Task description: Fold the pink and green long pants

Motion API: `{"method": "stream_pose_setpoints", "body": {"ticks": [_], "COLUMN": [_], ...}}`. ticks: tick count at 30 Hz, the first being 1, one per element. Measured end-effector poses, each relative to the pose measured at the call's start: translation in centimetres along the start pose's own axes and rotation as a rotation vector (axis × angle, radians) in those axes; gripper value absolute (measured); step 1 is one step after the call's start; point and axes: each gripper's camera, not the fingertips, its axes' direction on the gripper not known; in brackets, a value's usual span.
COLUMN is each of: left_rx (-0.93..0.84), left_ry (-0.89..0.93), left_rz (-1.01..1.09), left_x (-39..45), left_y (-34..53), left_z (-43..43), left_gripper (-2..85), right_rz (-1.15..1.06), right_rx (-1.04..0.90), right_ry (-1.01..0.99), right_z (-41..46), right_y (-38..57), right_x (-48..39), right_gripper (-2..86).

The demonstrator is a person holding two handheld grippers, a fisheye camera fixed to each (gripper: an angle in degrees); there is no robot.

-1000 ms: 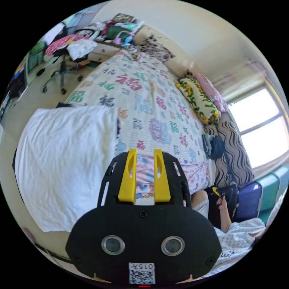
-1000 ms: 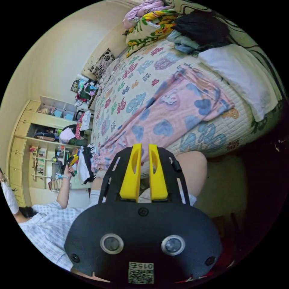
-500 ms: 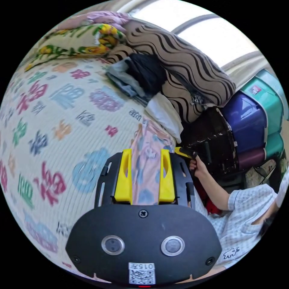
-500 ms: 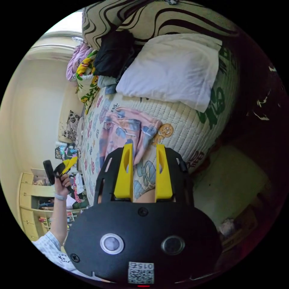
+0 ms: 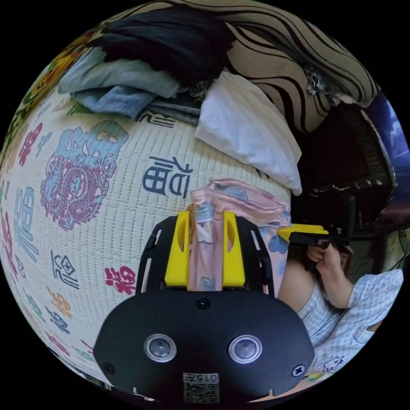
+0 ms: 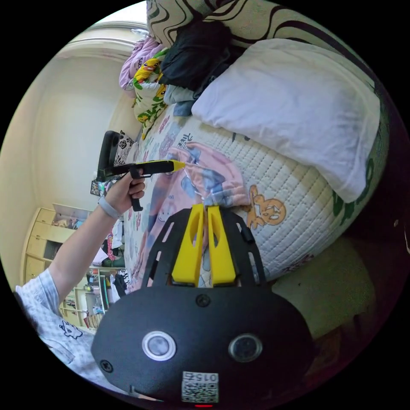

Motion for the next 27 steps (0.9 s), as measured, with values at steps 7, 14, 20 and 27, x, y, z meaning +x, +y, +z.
{"method": "stream_pose_setpoints", "body": {"ticks": [7, 14, 20, 27], "left_rx": [0.136, 0.458, 0.635, 0.765], "left_ry": [0.081, 0.163, 0.17, 0.204], "left_rz": [0.067, 0.257, 0.293, 0.063], "left_x": [1.9, 6.4, 5.5, -4.3], "left_y": [0.6, 3.8, 19.3, 47.9], "left_z": [-4.9, -24.0, -36.4, -43.7], "left_gripper": [0.3, -0.3, -0.4, -0.4], "right_rz": [-0.062, -0.288, -0.61, -0.965], "right_rx": [0.111, 0.464, 0.468, 0.166], "right_ry": [0.052, 0.229, 0.189, -0.058], "right_z": [-3.9, -11.4, -11.2, 0.5], "right_y": [5.1, 11.1, 20.9, 37.3], "right_x": [-1.2, -9.2, -17.1, -26.1], "right_gripper": [-0.1, 0.0, 0.0, 0.0]}}
